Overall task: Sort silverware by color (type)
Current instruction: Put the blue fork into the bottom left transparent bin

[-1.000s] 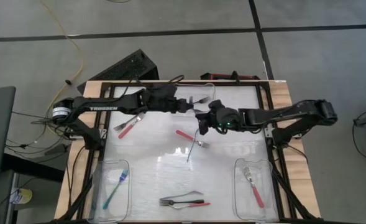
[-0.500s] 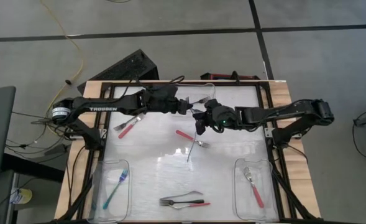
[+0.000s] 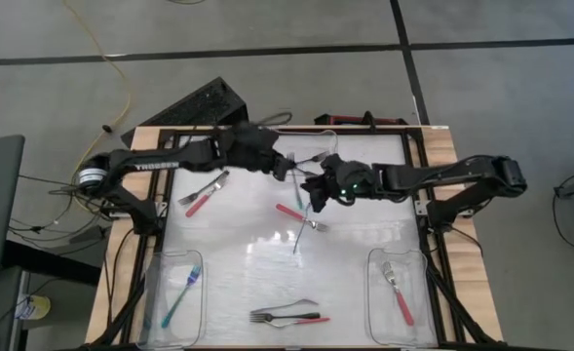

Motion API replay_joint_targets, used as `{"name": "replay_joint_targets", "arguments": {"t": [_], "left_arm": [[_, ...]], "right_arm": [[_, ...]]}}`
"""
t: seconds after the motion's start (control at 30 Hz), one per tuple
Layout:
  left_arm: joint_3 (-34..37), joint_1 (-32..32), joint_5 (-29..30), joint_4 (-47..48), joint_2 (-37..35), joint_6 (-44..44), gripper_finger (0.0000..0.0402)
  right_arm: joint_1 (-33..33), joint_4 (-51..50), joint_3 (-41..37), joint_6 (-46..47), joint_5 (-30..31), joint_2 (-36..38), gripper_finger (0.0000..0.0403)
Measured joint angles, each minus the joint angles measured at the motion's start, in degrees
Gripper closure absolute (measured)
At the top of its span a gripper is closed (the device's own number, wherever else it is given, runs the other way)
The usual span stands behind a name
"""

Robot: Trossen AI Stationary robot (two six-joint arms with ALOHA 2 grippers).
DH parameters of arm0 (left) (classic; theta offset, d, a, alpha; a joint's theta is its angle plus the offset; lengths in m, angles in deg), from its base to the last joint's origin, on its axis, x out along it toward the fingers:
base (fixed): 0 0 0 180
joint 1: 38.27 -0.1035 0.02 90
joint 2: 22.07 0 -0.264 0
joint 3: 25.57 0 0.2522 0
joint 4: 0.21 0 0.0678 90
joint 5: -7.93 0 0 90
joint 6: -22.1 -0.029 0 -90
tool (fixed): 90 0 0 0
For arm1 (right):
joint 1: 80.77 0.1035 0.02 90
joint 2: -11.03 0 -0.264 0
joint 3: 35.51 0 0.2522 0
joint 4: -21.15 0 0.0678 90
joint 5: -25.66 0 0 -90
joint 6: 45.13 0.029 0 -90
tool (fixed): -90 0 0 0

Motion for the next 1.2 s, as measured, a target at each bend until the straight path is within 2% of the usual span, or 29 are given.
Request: {"name": "replay_joint_targets", "arguments": {"t": [0.13, 0.27, 0.37, 0.43, 0.53, 0.73, 0.83, 0.9, 1.0, 1.1, 1.2], "left_arm": [[-8.8, -2.9, -7.6, 18.6, -1.5, -6.7, 0.0401], [-16.7, -2.7, -17.6, 39.2, -4.2, -10.0, 0.0401], [-17.3, 0.4, -21.4, 49.5, -8.1, -10.0, 0.0401], [-15.1, 4.2, -21.5, 51.9, -12.5, -6.7, 0.0401], [-9.1, 12.1, -17.9, 53.1, -20.4, 1.8, 0.0401], [7.5, 32.6, -3.2, 51.1, -35.7, 25.9, 0.0401], [16.4, 42.7, 1.3, 49.1, -40.5, 37.5, 0.0401], [21.9, 48.6, 2.0, 45.6, -42.1, 43.8, 0.0401], [28.4, 54.7, 2.0, 38.5, -41.8, 48.3, 0.0401], [32.8, 58.4, 1.5, 33.5, -40.1, 48.5, 0.0401], [34.3, 59.9, 1.2, 32.4, -38.2, 47.2, 0.04]], "right_arm": [[-1.8, -1.2, 0.1, -3.7, -5.0, 2.9, 0.0202], [-2.9, -2.6, 0.1, -7.7, -5.0, 5.3, 0.0164], [-3.7, -1.9, 0.1, -10.1, -4.9, 5.9, 0.0155], [-4.3, -1.5, 0.1, -11.4, -4.9, 5.7, 0.0155], [-4.8, 0.2, 0.1, -11.8, -4.9, 4.6, 0.0155], [-5.4, 5.3, 0.1, -12.9, -6.0, 0.6, 0.0154], [-5.5, 8.6, 0.1, -13.1, -8.1, -1.1, 0.0154], [-5.7, 9.8, 0.0, -13.1, -9.4, -1.8, 0.0154], [-6.2, 11.8, 0.1, -13.1, -10.6, -2.2, 0.0154], [-6.8, 11.8, 0.0, -13.1, -10.7, -2.0, 0.0154], [-7.7, 11.2, 0.0, -12.8, -10.7, -1.5, 0.0154]]}}
